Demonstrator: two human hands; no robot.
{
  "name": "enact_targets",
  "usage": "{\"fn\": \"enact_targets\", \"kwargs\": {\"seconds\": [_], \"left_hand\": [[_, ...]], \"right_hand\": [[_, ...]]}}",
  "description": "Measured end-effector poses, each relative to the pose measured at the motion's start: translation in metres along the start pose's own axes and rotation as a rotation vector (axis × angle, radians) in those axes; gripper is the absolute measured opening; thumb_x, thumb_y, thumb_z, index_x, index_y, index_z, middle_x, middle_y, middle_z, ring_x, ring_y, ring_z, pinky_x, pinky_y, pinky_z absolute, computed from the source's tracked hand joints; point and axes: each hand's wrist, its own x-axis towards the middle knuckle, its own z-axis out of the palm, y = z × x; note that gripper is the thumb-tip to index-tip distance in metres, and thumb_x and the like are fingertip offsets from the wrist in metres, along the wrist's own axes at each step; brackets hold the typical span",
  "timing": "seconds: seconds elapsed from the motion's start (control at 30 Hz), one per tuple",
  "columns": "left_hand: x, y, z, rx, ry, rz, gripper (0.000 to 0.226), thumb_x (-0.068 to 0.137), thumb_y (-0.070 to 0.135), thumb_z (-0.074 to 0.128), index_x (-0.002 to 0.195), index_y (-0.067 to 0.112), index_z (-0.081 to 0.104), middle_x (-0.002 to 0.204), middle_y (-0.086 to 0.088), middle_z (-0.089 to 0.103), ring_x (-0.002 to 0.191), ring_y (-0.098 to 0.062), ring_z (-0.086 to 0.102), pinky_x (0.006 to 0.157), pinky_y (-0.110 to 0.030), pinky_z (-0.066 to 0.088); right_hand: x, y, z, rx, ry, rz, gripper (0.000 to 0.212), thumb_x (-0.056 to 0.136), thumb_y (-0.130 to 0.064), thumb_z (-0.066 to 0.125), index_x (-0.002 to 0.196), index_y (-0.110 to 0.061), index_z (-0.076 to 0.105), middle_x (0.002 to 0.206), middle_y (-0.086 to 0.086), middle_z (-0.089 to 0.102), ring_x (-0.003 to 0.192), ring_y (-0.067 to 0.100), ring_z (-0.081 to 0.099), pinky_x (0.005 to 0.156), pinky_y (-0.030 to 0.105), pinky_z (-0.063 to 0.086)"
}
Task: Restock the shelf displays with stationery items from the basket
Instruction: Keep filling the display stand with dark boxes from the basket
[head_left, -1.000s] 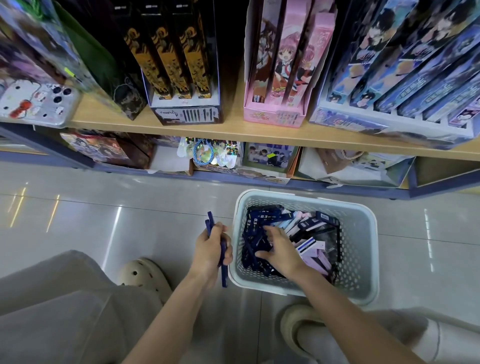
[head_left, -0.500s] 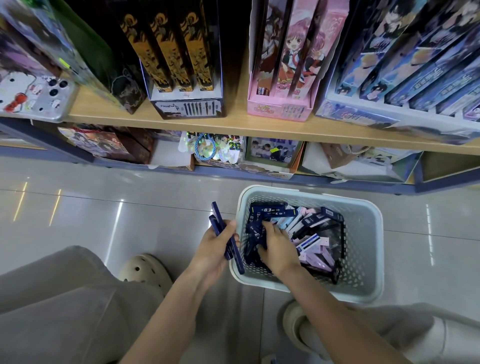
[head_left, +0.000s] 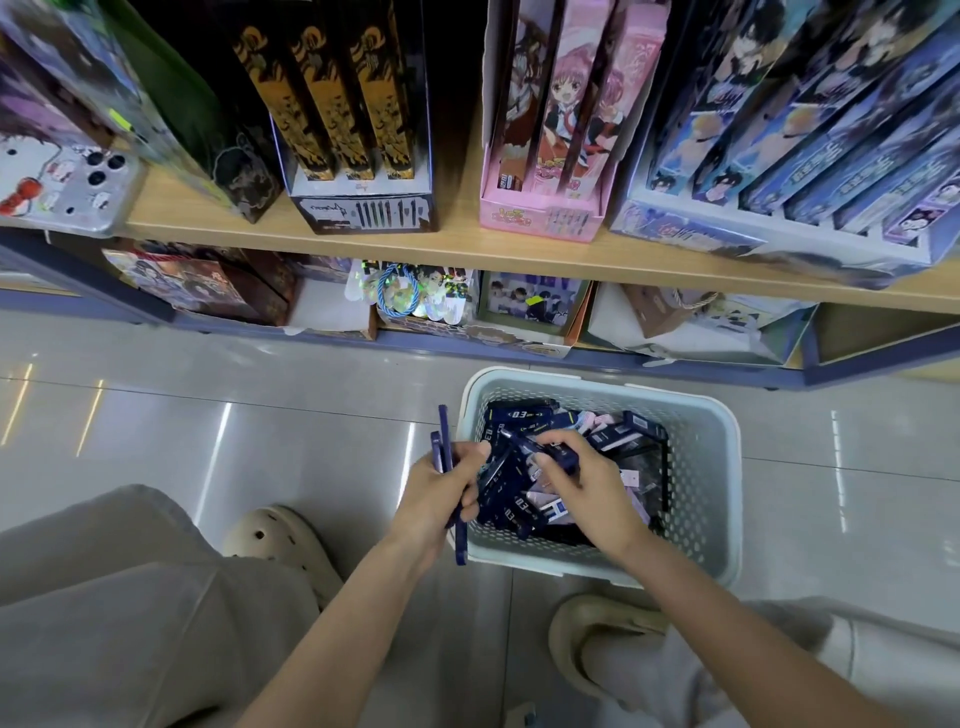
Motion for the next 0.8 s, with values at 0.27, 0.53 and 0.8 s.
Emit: {"fn": "enact_targets", "kwargs": {"seconds": [0.27, 0.53, 0.8], "left_hand": [[-0.012, 0.012, 0.028, -0.031, -0.041, -0.019, 0.033, 0.088, 0.033, 0.064, 0.067, 0.010, 0.052, 0.048, 0.000, 0.038, 0.039, -0.010, 0.028, 0.038, -0.018, 0.024], [-0.033, 0.028, 0.029, -0.065, 0.041, 0.127, 0.026, 0.097, 0.020, 0.045, 0.082, 0.002, 0.058, 0.047, -0.003, 0.039, 0.035, -0.009, 0.023, 0.035, -0.018, 0.017], [-0.058, 0.047, 0.025, -0.056, -0.059, 0.212, 0.024, 0.099, 0.020, 0.045, 0.089, 0.006, 0.062, 0.064, -0.009, 0.054, 0.034, -0.007, 0.024, 0.032, -0.018, 0.016]], "right_hand": [[-0.029, -0.040, -0.007, 0.179, -0.006, -0.089, 0.019, 0.093, -0.024, 0.055, 0.105, -0.040, 0.054, 0.086, -0.005, 0.070, 0.082, 0.010, 0.069, 0.082, 0.037, 0.056], [-0.043, -0.072, -0.019, 0.344, 0.151, -0.104, 0.009, 0.093, -0.020, 0.056, 0.099, -0.023, 0.062, 0.084, 0.003, 0.070, 0.070, 0.016, 0.067, 0.065, 0.022, 0.053], [-0.062, -0.104, -0.042, 0.535, 0.105, -0.113, 0.021, 0.097, -0.003, 0.046, 0.106, -0.017, 0.059, 0.078, 0.004, 0.070, 0.055, 0.012, 0.057, 0.058, 0.023, 0.051]]}}
